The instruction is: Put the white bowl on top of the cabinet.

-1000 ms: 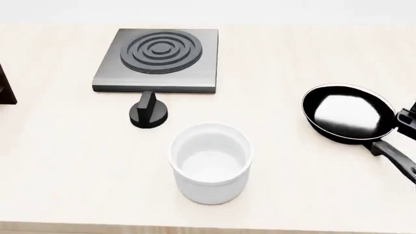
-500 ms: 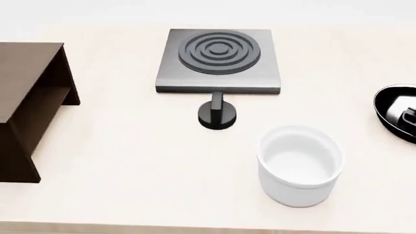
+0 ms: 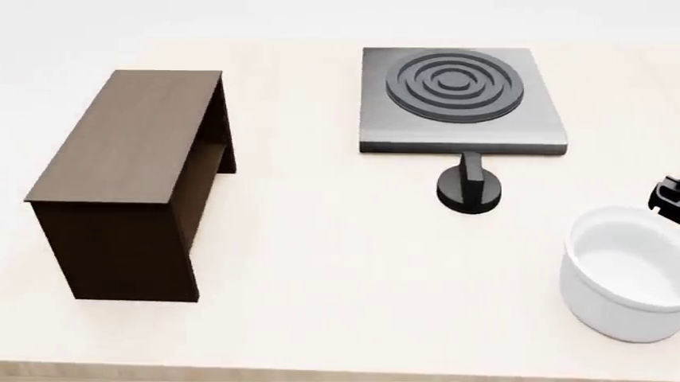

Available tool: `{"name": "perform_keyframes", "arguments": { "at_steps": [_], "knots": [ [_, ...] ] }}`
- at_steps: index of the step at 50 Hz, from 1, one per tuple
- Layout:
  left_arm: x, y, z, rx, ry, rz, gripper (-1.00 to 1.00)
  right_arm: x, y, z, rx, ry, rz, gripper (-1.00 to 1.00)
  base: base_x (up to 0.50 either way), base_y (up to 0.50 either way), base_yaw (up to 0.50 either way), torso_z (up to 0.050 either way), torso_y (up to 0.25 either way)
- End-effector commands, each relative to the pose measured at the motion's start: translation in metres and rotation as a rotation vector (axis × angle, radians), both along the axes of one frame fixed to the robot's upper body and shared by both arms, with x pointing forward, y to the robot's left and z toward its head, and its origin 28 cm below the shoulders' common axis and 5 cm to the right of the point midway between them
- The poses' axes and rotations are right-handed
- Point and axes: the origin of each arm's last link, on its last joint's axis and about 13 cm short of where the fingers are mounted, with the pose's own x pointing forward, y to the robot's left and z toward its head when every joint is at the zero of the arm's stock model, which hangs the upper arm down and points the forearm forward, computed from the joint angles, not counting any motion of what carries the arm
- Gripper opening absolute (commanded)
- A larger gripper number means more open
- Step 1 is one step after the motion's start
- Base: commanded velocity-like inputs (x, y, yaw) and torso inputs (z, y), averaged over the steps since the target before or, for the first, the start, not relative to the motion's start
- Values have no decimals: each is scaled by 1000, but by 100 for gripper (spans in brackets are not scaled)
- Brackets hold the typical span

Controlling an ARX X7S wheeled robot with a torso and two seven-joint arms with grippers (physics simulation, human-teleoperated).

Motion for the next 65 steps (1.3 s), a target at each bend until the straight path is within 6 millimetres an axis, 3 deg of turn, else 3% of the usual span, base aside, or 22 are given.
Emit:
{"name": "perform_keyframes", "arguments": {
  "at_steps": [1, 27, 36, 65],
  "knots": [
    [0, 0, 0, 2, 1, 0, 100, 1, 0, 0, -2, 3, -1, 100, 0, 500, 0, 0, 0],
    [0, -1, -1, 6, 5, -6, 100, 1, 0, -1, -4, 7, -8, 100, 0, 500, 0, 0, 0],
    [1, -2, -3, 8, 9, -8, 100, 3, -3, -2, 28, 21, -19, 100, 34, 0, 0, 0, 0],
    [1, -2, -3, 13, 10, -1, 100, 3, -2, -2, 43, 16, -15, 100, 418, 0, 0, 0, 0]
  ]
}}
